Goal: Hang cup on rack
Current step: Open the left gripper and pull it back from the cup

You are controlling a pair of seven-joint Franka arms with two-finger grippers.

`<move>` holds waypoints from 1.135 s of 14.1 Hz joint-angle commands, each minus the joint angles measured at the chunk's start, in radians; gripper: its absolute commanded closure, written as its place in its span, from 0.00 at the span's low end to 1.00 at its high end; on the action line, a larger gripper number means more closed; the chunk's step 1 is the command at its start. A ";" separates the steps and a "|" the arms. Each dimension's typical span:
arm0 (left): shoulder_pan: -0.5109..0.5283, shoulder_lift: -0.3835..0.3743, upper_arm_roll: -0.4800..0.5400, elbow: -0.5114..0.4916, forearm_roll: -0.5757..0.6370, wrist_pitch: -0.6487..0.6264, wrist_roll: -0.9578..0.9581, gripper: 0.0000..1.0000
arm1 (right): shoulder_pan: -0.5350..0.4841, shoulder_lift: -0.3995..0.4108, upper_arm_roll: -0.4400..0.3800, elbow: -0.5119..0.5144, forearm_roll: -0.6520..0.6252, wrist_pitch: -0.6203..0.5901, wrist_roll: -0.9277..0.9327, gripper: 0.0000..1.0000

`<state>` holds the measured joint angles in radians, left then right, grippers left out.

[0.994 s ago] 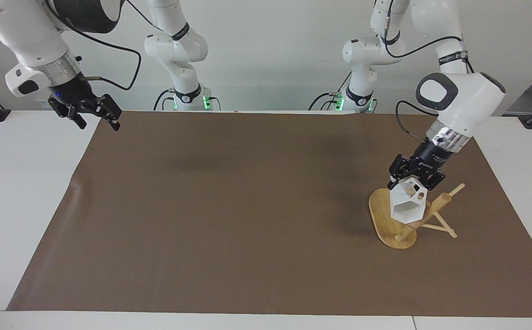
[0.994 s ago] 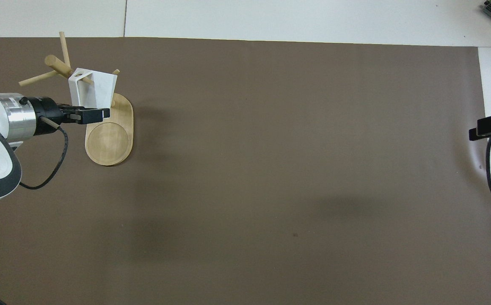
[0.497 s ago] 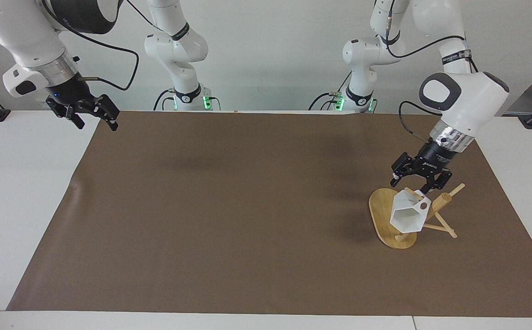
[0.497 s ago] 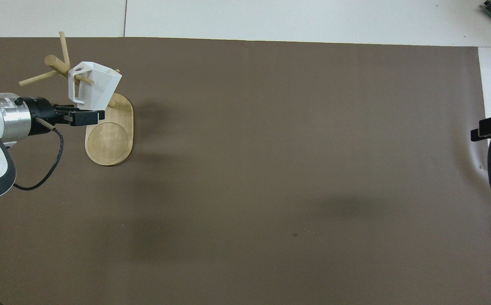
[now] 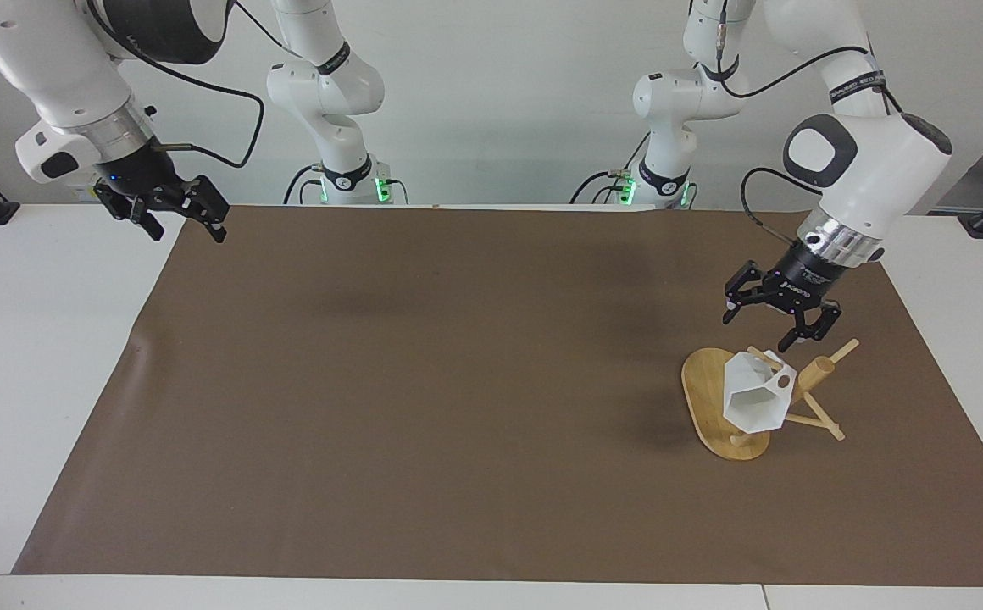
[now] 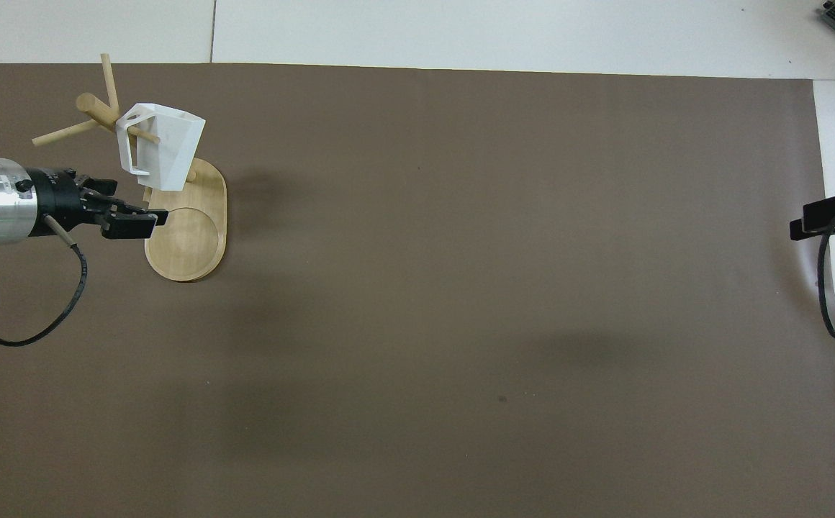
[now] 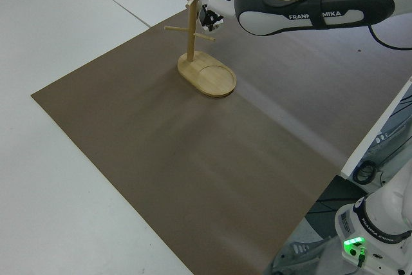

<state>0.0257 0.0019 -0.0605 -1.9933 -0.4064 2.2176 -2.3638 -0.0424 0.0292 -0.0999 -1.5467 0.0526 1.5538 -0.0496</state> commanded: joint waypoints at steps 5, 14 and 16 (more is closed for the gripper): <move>0.040 -0.079 -0.005 -0.001 0.023 -0.177 0.541 0.00 | -0.002 -0.008 0.005 -0.015 -0.019 0.009 -0.013 0.00; 0.034 -0.082 -0.010 0.122 0.164 -0.335 1.174 0.00 | -0.002 -0.008 0.005 -0.015 -0.019 0.009 -0.013 0.00; 0.034 -0.080 -0.010 0.140 0.185 -0.351 1.288 0.00 | -0.002 -0.008 0.005 -0.015 -0.019 0.009 -0.013 0.00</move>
<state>0.0572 -0.0850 -0.0673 -1.8859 -0.2546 1.9069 -1.1759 -0.0424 0.0292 -0.0999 -1.5469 0.0526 1.5538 -0.0496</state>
